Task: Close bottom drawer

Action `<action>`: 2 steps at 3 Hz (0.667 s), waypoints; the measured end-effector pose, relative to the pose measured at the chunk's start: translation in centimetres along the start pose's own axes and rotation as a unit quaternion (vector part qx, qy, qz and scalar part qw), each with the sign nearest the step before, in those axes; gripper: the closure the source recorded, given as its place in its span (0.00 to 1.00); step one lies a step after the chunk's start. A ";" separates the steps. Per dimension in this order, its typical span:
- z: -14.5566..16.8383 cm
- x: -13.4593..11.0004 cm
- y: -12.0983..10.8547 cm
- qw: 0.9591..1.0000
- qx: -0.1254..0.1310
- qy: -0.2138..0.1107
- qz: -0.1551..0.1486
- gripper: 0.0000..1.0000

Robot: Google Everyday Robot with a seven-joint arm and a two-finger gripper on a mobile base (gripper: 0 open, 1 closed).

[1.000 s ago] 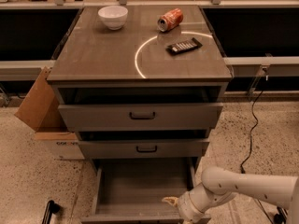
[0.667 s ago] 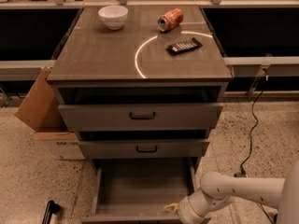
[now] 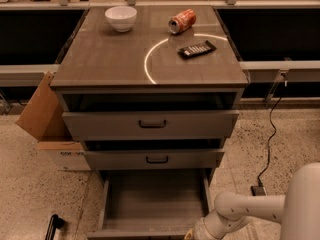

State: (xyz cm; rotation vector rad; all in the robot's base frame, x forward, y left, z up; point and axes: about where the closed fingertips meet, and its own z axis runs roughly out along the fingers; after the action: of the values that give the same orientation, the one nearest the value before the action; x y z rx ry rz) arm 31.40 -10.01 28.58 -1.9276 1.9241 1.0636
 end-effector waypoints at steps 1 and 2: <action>1.6 3.0 -0.7 1.000 -0.001 0.015 0.023 0.87; 3.2 5.6 -1.4 0.999 0.000 0.018 0.043 1.00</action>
Offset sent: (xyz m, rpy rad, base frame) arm -0.0032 -0.0367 -0.1035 -0.0824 0.0713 -0.0915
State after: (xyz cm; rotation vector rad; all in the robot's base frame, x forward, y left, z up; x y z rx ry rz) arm 30.97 -12.24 22.36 -1.8923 2.0419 1.0588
